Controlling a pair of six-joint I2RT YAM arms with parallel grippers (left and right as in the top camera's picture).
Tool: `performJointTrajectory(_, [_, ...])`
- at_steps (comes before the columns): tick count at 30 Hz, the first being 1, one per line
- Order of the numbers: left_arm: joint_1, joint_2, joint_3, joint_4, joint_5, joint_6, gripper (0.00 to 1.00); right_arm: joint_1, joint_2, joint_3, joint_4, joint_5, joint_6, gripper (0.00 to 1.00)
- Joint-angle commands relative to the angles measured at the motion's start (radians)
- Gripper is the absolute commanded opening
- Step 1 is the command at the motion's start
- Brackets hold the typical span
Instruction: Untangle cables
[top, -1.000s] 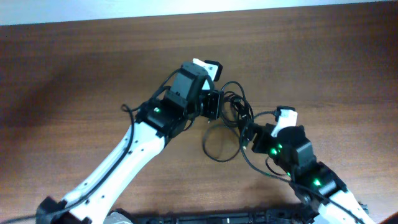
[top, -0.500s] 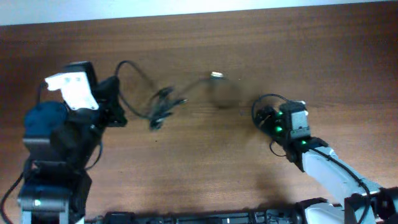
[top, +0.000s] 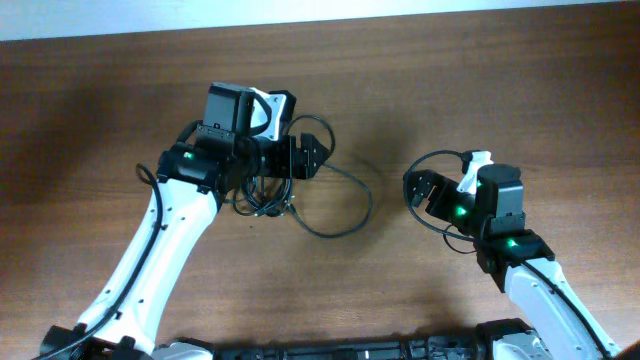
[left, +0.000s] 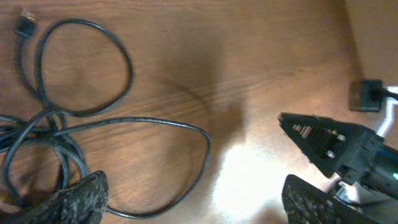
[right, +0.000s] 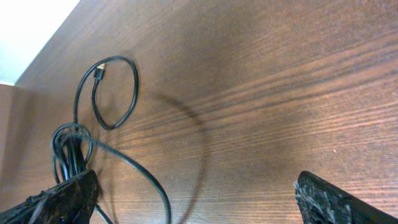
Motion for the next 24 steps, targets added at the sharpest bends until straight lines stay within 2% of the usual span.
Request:
performJointTrajectory(1, [0.002, -0.008, 0.008, -0.002, -0.227, 0.005, 0.86, -0.005, -0.01, -0.002, -0.015, 0.002, -0.02, 0.98])
performJointTrajectory(3, [0.002, -0.003, 0.008, -0.026, -0.318, 0.005, 0.68, -0.005, -0.01, -0.002, -0.022, 0.002, -0.02, 0.99])
performJointTrajectory(4, [0.002, 0.005, 0.008, -0.036, -0.32, 0.005, 0.66, -0.005, -0.01, -0.002, -0.029, 0.002, -0.02, 0.99])
performJointTrajectory(7, [0.002, 0.08, 0.002, -0.072, -0.429, -0.025, 0.43, -0.005, -0.01, -0.002, -0.069, 0.002, -0.021, 0.99])
performJointTrajectory(10, [0.002, 0.193, 0.002, -0.082, -0.44, 0.036, 0.47, -0.005, -0.01, -0.002, -0.085, 0.002, -0.027, 0.99])
performJointTrajectory(15, [0.002, 0.341, 0.003, -0.087, -0.599, 0.036, 0.48, -0.005, -0.009, -0.002, -0.093, 0.002, -0.046, 0.99])
performJointTrajectory(18, [0.002, 0.394, 0.002, -0.077, -0.595, 0.035, 0.43, -0.005, -0.009, -0.002, -0.093, 0.003, -0.046, 0.99])
performJointTrajectory(24, [0.002, 0.426, 0.002, -0.046, -0.566, 0.035, 0.41, -0.005, -0.009, -0.002, -0.093, 0.003, -0.046, 0.99])
